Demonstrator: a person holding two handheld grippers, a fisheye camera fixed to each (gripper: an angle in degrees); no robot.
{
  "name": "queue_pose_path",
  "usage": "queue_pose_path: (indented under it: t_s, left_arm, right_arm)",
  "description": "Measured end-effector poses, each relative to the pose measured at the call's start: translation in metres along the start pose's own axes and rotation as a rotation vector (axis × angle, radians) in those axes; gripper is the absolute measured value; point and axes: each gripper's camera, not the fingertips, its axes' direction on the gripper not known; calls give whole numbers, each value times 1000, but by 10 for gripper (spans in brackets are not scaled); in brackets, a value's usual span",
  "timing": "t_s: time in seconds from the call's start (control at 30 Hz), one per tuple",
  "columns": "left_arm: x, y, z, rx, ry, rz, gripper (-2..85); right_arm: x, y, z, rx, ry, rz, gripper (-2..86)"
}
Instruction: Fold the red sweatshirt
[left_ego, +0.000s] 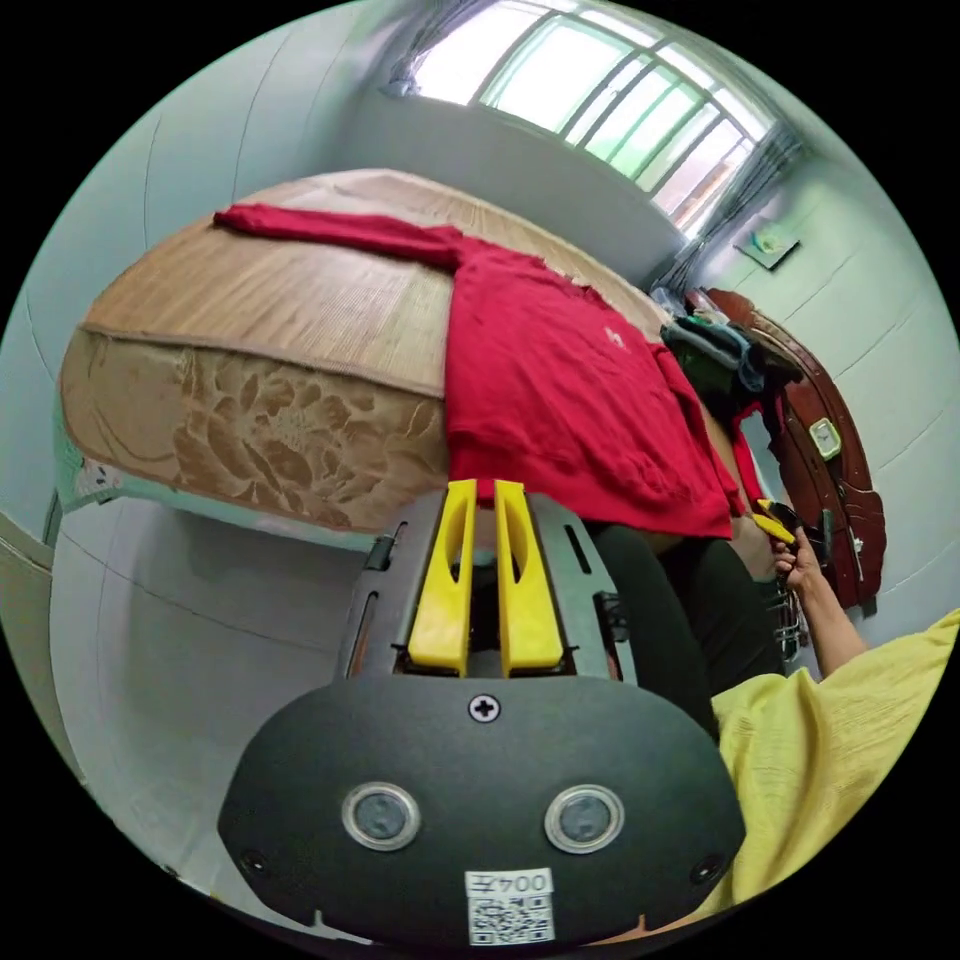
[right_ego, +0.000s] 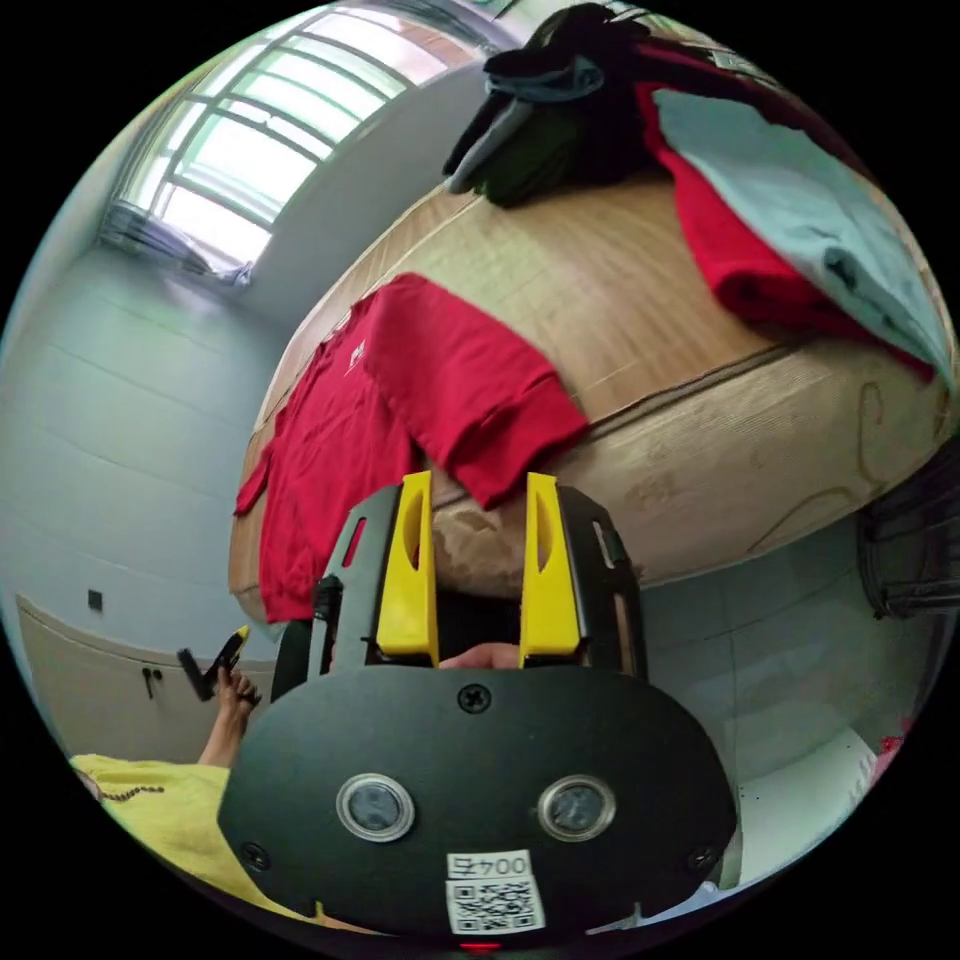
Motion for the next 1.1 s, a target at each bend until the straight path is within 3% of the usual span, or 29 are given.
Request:
queue_pose_path:
  t_s: [0.17, 0.23, 0.47, 0.57, 0.63, 0.77, 0.87, 0.93, 1.1]
  left_arm:
    - [107, -10, 52, -25, 102, 200, 7]
    - [136, -14, 80, -39, 138, 210, 5]
    - [171, -14, 125, -155, 103, 274, 2]
    - [181, -11, 134, -181, 95, 302, 2]
    - [188, -9, 140, -190, 75, 320, 2]
    - [190, -7, 145, -186, 75, 303, 2]
    - [189, -6, 148, -176, 83, 268, 2]
    - [190, -4, 151, -178, 81, 264, 2]
    - [202, 0, 158, -202, 65, 304, 2]
  right_arm:
    - [-52, -24, 49, -42, 117, -133, 147]
    - [-81, -32, 87, -131, 258, -221, 154]
    - [-129, -46, 139, -313, 529, -472, 59]
    - [-147, -93, 112, -226, 807, -629, 57]
    - [-138, -163, 50, -90, 905, -525, 65]
    - [-113, -229, -32, -23, 829, -287, 109]
    - [-122, -206, -58, 45, 522, -310, 119]
    - [-142, -156, -30, -14, 313, -403, 107]
    - [-189, -25, 84, -192, 91, -510, 96]
